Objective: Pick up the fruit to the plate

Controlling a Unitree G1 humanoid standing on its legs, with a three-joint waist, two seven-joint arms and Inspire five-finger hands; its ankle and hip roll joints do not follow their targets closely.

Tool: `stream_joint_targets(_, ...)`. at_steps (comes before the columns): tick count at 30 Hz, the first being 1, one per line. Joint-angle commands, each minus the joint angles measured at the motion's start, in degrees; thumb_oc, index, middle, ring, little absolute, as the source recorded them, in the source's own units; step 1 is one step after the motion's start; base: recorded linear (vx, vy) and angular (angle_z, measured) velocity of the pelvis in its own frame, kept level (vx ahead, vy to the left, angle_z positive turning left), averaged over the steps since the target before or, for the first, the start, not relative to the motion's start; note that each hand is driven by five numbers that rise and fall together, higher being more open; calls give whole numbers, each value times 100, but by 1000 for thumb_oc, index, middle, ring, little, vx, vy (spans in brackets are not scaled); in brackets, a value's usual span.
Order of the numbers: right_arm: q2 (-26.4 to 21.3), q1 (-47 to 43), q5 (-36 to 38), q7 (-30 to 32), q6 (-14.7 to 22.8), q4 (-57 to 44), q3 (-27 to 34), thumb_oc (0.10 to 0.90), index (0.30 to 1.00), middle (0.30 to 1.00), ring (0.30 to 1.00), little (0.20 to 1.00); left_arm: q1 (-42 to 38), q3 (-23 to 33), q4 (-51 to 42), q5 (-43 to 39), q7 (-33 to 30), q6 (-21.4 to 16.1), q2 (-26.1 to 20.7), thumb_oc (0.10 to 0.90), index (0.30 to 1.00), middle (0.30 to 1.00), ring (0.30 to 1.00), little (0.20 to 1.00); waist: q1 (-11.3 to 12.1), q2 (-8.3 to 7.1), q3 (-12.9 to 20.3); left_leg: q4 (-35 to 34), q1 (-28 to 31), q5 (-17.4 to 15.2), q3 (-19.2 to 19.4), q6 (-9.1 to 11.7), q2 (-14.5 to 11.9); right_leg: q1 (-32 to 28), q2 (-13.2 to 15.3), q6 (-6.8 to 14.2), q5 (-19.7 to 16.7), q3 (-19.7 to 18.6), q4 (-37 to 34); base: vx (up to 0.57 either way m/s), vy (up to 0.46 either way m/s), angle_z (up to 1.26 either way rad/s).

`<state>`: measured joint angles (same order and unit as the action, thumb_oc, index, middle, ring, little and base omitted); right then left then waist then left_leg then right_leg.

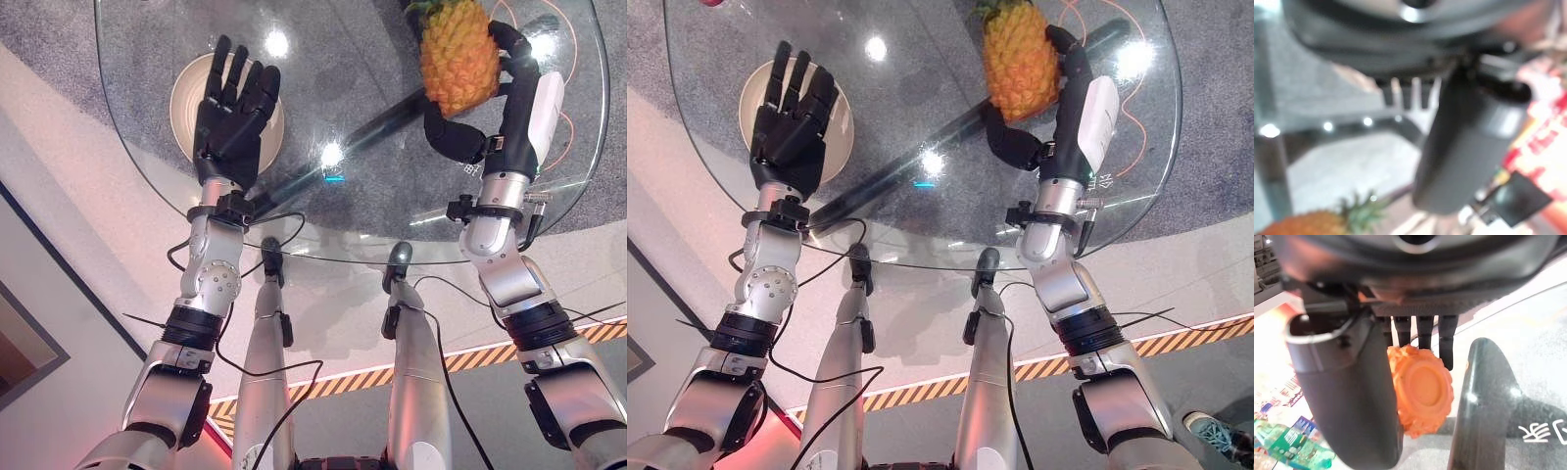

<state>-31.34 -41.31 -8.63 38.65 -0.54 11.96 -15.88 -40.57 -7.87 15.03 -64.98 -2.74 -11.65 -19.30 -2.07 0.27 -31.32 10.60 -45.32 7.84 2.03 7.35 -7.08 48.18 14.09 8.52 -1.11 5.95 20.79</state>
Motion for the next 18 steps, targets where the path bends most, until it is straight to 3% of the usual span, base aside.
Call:
stream_joint_targets(1, -428, -751, -479, 54, 818, -933, 63, 100, 300, 300, 300, 200, -695, 16, -351, -406, 492, -85, -86, 800, 900, 900, 900, 900, -6, -143, 153, 273, 74, -448, 246, -71, 124, -322, -120, 113, -505, 237, -866, 0, 0, 0)
stream_joint_targets(18, -443, -942, -542, -473, 940, -1186, -443, 100, 300, 300, 300, 200, -856, -222, -268, -828, 516, 156, 66, 800, 900, 900, 900, 900, -19, -138, 153, 219, 67, -416, 276, -64, 138, -353, -75, 131, -531, 276, -956, 0, 0, 0)
